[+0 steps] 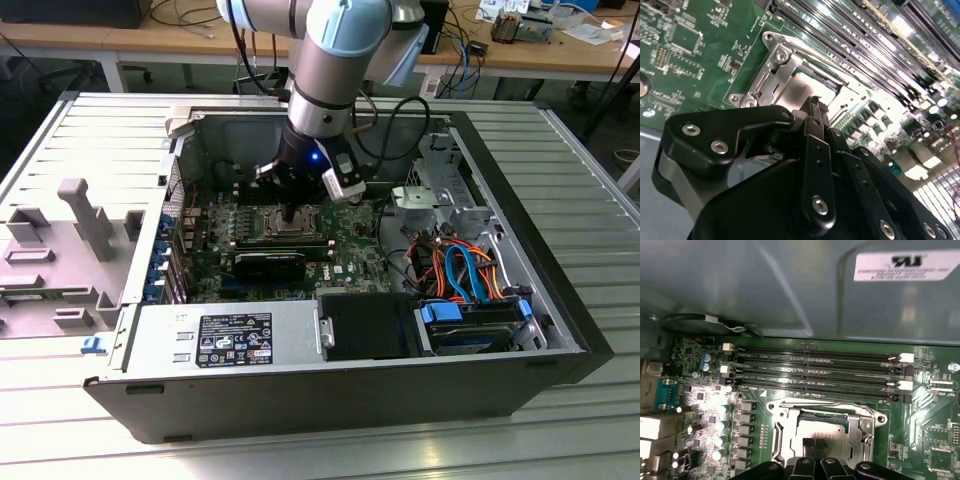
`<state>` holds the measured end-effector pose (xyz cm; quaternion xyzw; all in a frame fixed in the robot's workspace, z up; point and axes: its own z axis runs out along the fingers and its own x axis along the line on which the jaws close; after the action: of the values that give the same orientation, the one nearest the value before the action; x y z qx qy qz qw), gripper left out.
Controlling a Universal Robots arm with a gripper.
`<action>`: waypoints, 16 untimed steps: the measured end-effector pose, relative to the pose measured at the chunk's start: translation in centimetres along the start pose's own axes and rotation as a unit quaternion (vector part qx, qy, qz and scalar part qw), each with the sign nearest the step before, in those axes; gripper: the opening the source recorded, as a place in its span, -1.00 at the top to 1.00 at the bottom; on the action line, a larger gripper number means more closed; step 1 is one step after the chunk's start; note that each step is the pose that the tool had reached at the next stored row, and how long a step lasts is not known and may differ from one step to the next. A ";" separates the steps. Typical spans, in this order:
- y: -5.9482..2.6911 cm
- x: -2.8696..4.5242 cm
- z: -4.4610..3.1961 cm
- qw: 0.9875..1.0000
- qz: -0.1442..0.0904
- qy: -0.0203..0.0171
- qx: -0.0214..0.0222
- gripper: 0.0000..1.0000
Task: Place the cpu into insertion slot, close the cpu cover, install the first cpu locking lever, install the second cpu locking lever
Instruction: 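Install the second cpu locking lever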
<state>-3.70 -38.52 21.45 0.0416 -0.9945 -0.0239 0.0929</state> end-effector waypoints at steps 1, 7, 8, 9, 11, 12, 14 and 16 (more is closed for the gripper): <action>0.04 0.09 -0.59 1.000 0.000 0.000 0.000 0.79; 0.20 0.58 -3.55 1.000 0.000 0.000 0.000 0.79; 0.20 0.61 -3.67 1.000 0.000 0.000 0.000 0.79; 0.20 0.60 -3.68 1.000 0.000 0.000 0.000 0.79; 0.21 0.61 -3.72 1.000 0.000 0.000 0.000 0.79; 0.21 0.62 -3.74 1.000 0.000 0.000 0.000 0.79; 0.20 0.63 -3.75 1.000 0.000 -0.011 0.001 0.79; 0.21 0.63 -3.71 0.999 -0.001 -0.038 0.003 0.79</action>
<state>-3.65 -38.52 25.22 0.0424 -0.9973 -0.0221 0.0551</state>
